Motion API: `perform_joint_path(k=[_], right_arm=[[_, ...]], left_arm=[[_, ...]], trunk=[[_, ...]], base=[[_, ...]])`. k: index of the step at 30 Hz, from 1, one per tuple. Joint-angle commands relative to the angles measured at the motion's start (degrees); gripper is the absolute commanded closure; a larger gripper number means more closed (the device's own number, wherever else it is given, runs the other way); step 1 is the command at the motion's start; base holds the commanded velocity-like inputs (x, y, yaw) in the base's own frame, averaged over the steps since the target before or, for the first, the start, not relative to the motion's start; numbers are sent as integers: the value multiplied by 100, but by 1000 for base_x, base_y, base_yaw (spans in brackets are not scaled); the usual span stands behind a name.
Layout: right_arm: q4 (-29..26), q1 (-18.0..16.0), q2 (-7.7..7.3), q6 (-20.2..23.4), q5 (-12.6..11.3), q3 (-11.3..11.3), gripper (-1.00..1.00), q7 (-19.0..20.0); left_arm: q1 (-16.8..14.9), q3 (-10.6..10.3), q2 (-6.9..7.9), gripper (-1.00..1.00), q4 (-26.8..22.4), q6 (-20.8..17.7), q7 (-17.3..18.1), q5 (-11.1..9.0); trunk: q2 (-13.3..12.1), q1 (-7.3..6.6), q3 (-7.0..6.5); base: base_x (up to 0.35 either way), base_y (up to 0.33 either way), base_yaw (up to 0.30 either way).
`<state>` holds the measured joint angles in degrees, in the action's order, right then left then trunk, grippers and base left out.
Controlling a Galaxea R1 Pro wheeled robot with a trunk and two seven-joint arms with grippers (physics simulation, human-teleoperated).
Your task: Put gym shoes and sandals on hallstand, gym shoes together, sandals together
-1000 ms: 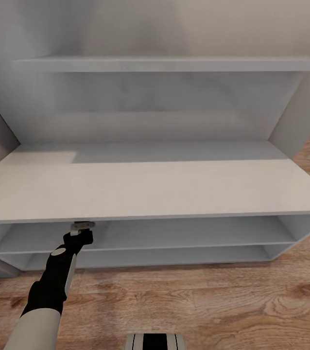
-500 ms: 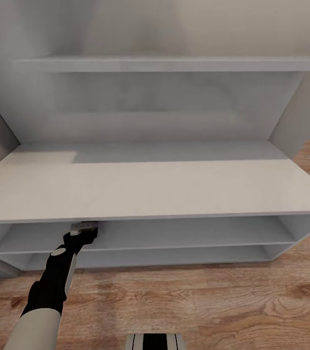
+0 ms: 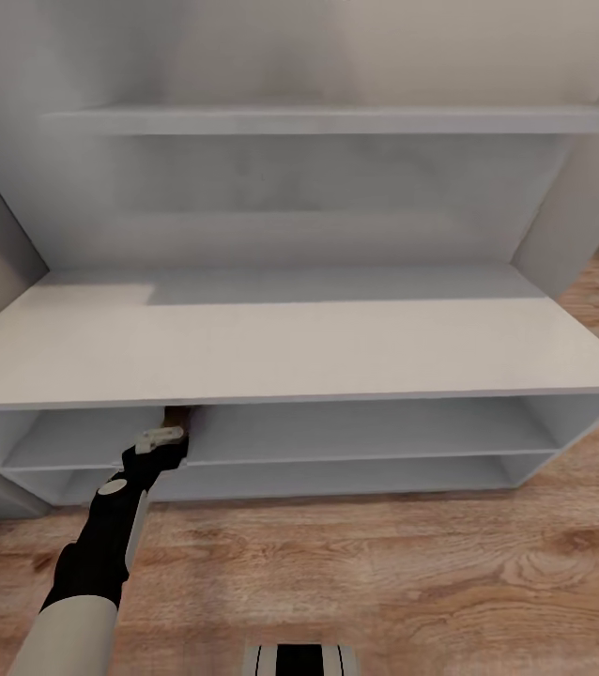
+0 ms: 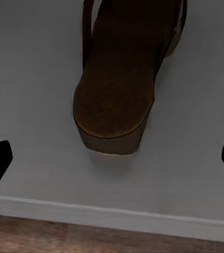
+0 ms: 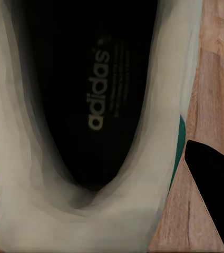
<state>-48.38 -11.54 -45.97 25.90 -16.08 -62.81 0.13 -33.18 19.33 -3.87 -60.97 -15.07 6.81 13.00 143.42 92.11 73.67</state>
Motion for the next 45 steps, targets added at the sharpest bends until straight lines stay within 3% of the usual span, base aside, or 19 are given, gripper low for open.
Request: perform_joint_path(k=[1, 12, 28, 29, 31, 33, 45], right_arm=[[-5, -6, 0, 29, -36, -12, 100, 4], [-5, -6, 0, 29, -36, -13, 100, 4], [-45, -6, 0, 23, -28, -12, 100, 4], [-55, -6, 0, 27, 207, -12, 100, 0], [-58, -6, 0, 28, 445, -12, 100, -3], [-80, -6, 0, 29, 737, -12, 100, -3], [-84, -6, 3, 29, 755, -12, 100, -4]], left_arm=[[-4, 27, -8, -100, -11, -23, 57, 59], [-4, 27, -8, -100, -11, -22, 57, 55], [185, 34, 1, -100, 98, 95, 215, 63], [271, 32, 56, -100, 467, 279, 469, 75], [285, 29, 160, -100, 797, 570, 594, 78], [294, 31, 362, -100, 1570, 1472, 784, 71], [295, 21, 387, -100, 1771, 1559, 813, 87]], trunk=[[2, -5, 4], [2, -5, 4], [2, -5, 4], [2, -5, 4], [2, -5, 4], [2, -5, 4], [2, -5, 4]], base=[[-332, 0, 0], [-276, 0, 0], [-18, 0, 0], [0, 0, 0], [0, 0, 0], [0, 0, 0], [-131, 0, 0]])
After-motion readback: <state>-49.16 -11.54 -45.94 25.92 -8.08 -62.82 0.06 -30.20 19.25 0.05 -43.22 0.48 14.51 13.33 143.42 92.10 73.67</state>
